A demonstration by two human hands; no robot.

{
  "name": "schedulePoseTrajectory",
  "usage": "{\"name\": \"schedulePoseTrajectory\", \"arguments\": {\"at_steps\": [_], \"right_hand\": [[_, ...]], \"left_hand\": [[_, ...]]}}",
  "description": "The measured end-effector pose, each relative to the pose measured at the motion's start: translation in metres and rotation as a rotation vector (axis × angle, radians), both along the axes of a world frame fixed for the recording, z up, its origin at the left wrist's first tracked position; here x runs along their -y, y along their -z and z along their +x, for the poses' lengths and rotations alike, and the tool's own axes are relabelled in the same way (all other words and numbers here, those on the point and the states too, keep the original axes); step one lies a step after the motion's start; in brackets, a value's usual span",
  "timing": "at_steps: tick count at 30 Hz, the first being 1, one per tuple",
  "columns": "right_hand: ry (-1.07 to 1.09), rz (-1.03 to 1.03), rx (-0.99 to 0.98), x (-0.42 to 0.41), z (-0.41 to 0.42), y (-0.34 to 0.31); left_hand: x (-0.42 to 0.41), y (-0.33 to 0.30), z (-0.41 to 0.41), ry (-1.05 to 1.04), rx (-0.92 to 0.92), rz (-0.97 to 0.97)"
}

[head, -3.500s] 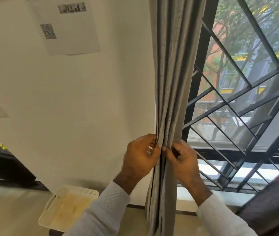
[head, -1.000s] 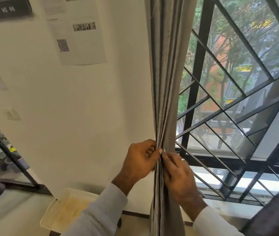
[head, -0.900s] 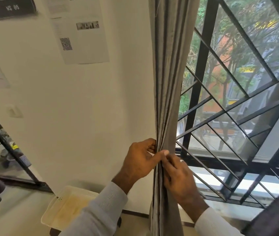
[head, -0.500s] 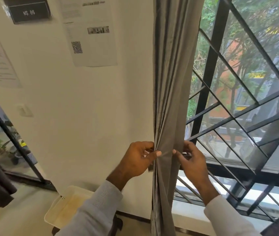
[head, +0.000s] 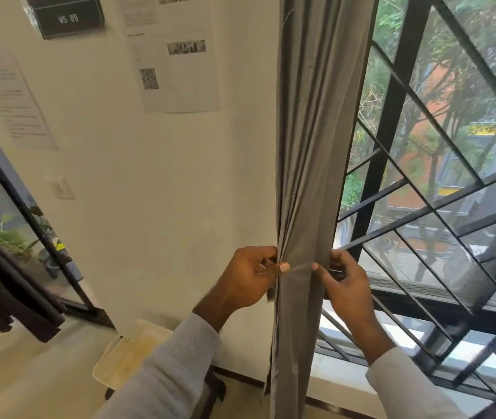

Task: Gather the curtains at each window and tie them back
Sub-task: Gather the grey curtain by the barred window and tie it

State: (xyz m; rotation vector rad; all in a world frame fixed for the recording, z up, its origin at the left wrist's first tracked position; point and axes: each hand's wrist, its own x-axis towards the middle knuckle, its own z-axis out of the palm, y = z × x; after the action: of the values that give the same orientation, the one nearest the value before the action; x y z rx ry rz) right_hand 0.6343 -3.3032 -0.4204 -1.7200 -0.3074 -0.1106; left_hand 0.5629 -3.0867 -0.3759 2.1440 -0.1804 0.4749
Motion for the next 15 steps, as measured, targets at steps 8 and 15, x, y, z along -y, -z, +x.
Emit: {"name": "schedulePoseTrajectory", "arguments": {"at_steps": [8,15], "right_hand": [[0.209,-0.288,0.633,-0.002,-0.031,0.023],[-0.005,-0.455,0.757,-0.008,-0.025,0.029]], "left_hand": [[0.018,-0.005,0.002,-0.297,0.089,0.201],[0.033,0.007,0.005,-0.139,0.073,0.040]]}}
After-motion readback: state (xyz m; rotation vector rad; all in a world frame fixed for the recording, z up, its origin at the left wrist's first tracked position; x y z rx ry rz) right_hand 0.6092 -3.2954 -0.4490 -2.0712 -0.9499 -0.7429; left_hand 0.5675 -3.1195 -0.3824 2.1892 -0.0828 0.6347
